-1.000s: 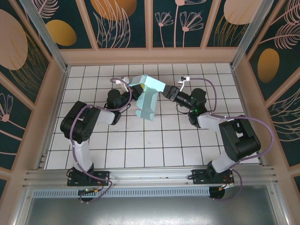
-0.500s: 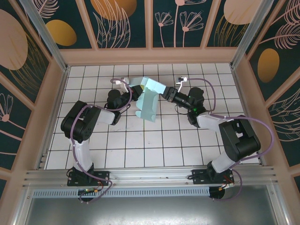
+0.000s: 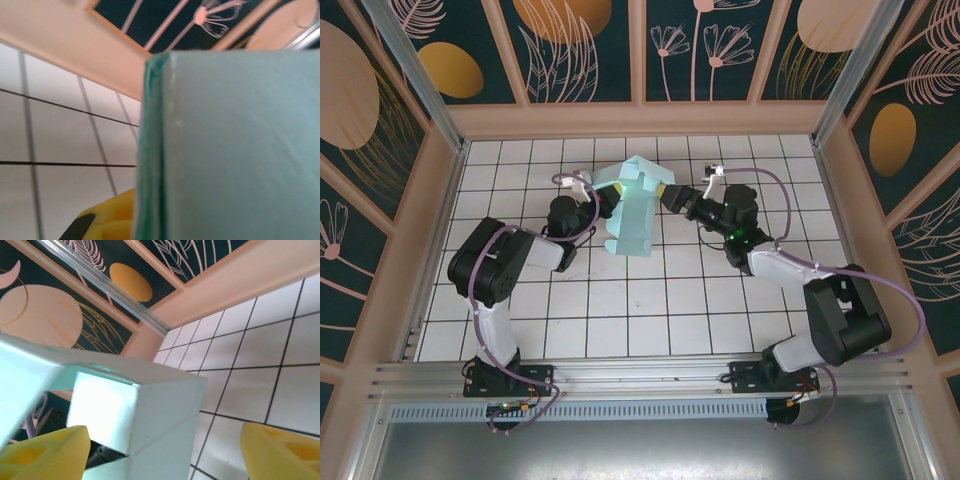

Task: Fold the paper box

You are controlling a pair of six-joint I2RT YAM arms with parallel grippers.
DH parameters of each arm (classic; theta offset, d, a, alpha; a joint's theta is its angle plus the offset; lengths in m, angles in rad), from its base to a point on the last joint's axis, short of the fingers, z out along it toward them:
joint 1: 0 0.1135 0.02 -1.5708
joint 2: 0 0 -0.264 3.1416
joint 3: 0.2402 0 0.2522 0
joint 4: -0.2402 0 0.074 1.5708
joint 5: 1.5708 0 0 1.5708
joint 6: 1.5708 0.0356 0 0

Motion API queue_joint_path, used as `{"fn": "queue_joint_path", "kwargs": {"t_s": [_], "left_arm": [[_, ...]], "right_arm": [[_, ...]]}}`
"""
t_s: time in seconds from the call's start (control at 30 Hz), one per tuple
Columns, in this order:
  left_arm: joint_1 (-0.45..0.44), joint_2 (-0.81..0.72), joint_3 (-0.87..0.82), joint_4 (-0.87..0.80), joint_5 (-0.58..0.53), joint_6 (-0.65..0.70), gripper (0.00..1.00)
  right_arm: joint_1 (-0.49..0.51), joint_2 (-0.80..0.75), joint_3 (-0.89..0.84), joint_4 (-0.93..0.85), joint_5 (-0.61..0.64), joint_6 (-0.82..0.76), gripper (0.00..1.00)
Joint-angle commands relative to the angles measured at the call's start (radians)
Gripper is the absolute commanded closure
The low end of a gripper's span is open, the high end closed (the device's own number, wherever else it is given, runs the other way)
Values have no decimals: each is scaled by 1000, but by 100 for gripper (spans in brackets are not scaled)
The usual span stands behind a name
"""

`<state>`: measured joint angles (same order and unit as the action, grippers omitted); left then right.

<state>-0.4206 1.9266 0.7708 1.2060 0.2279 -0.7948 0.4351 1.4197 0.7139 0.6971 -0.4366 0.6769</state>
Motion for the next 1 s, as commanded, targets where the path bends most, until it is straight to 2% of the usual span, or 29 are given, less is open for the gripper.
{"fn": "queue_joint_path", "kwargs": {"t_s": [0.0,0.1,0.2,0.33,0.6,0.97], "left_arm": [[8,-58,-17,-88,-161,85,100],[8,-90,-34,-156,-248,151,100],[8,-128,-65,-188,-332,203,100],[8,-158,-75,-237,-389,251,100],[8,-180,-68,-274,-424,270,100],[8,-206,-76,-283,-439,284,100]], "right_arm": [[9,-75,44,-93,126,-94,19],[41,-89,99,-158,146,-123,18],[116,-84,188,-244,208,-190,18],[189,-56,296,-314,244,-216,18],[295,154,590,-569,308,-275,24],[284,317,766,-777,308,-170,43]]}}
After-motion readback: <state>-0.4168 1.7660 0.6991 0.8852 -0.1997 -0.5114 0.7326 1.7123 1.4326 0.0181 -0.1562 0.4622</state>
